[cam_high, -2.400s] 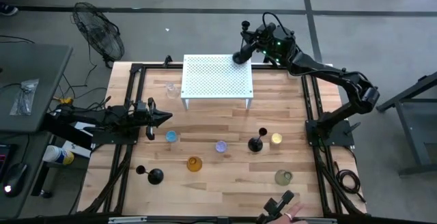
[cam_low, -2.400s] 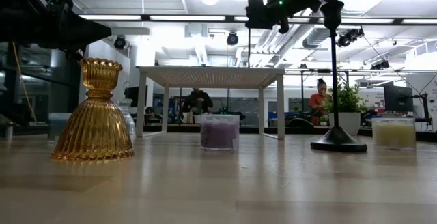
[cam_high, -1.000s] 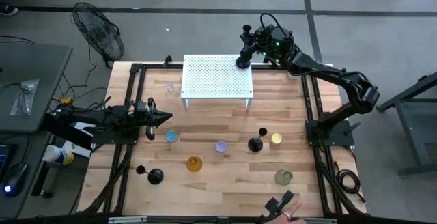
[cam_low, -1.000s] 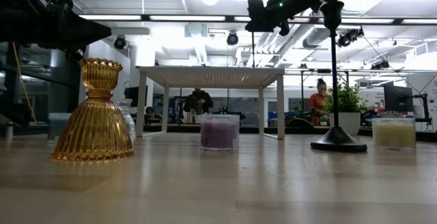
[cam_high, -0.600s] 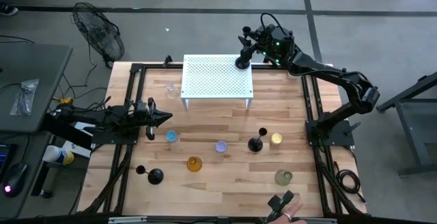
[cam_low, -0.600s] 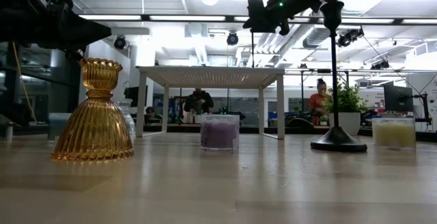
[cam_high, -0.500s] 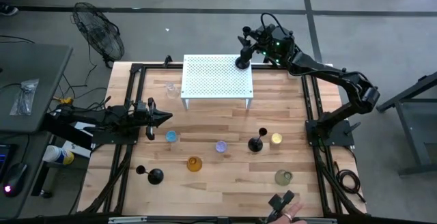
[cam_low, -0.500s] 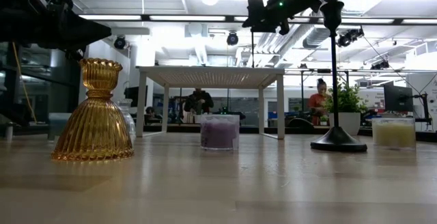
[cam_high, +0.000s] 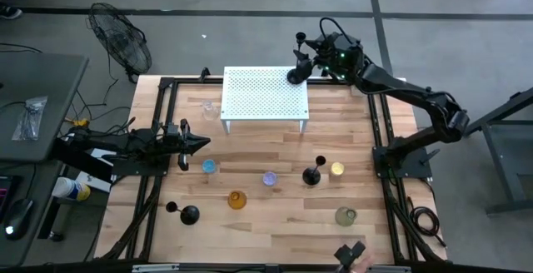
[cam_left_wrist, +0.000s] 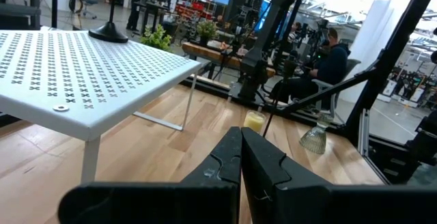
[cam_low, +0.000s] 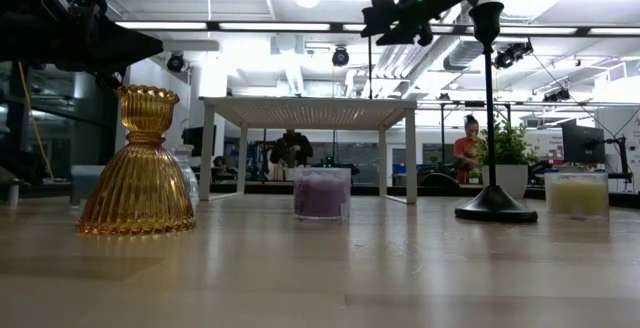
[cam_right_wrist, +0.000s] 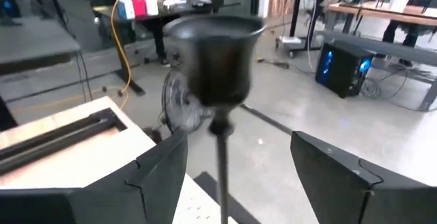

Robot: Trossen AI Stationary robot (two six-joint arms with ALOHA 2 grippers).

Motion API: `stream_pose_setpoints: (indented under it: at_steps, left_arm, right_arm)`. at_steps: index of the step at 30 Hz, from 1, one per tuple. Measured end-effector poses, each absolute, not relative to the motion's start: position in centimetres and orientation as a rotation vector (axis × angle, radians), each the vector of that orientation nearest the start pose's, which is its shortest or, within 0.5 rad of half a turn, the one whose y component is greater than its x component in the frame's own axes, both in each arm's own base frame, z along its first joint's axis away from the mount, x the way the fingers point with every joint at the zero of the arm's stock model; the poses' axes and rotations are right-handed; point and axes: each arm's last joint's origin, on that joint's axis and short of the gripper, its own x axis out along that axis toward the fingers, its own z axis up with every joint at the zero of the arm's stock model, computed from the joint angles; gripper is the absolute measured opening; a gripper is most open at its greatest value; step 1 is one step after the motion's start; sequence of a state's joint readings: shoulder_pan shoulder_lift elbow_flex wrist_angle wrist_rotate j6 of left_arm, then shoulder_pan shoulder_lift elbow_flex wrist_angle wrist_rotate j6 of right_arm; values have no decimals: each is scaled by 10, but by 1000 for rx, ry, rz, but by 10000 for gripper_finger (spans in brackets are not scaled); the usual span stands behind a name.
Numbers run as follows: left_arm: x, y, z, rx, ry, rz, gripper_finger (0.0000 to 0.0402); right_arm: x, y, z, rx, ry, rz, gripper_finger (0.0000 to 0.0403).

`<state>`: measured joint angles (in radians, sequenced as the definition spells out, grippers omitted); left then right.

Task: Pick & Place candle stick holders
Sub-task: Put the top black candle holder on the shelf

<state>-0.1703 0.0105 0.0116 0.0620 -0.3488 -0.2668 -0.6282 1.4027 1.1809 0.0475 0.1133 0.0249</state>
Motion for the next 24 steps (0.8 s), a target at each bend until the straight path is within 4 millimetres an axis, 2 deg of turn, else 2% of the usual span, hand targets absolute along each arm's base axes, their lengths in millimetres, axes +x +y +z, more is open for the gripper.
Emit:
stream_pose_setpoints:
  at_steps: [8,12,24]
  left_arm:
    - [96,-6,172,-282,-84,169,1]
    - [96,-6,173,-282,-84,169,1]
    - [96,-6,172,-282,-84,169,1]
  right_arm:
    - [250,-168,358,85,245,-696,254]
    - [239,-148,362,102,328,-641,254]
    - [180,-79,363,231,659,-394,254]
